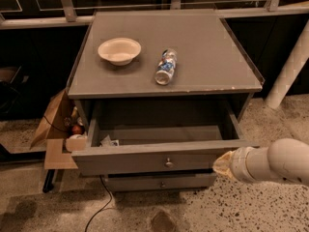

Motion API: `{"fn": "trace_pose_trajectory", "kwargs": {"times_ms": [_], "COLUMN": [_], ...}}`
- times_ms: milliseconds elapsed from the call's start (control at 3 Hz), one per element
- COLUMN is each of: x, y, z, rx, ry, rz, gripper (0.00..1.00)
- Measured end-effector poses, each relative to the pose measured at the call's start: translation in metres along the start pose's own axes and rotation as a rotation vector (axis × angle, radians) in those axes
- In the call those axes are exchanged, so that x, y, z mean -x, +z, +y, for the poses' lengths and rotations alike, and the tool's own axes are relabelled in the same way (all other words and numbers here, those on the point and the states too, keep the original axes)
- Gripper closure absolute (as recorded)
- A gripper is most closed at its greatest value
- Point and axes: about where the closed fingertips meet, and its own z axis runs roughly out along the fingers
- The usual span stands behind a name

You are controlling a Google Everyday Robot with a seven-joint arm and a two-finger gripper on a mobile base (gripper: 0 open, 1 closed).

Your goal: Close top drawer

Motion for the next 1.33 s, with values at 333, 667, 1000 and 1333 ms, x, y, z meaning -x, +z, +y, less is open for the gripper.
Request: {"fn": "trace_pose_trajectory", "kwargs": {"times_ms": [333, 667, 1000, 1333], "x": [-0.003, -0.002, 0.003, 0.009], "y": [0.004, 0.014, 0.024, 0.032], "z": [-0.005, -0.015, -0.026, -0.037], "rx": [-0.054, -0.139, -0.214, -0.271], "ry": [-0.048, -0.121, -0.180, -0.219], "rz": [-0.017, -0.064, -0.113, -0.155], "gripper": [1.00, 1.00, 1.00, 1.00]}}
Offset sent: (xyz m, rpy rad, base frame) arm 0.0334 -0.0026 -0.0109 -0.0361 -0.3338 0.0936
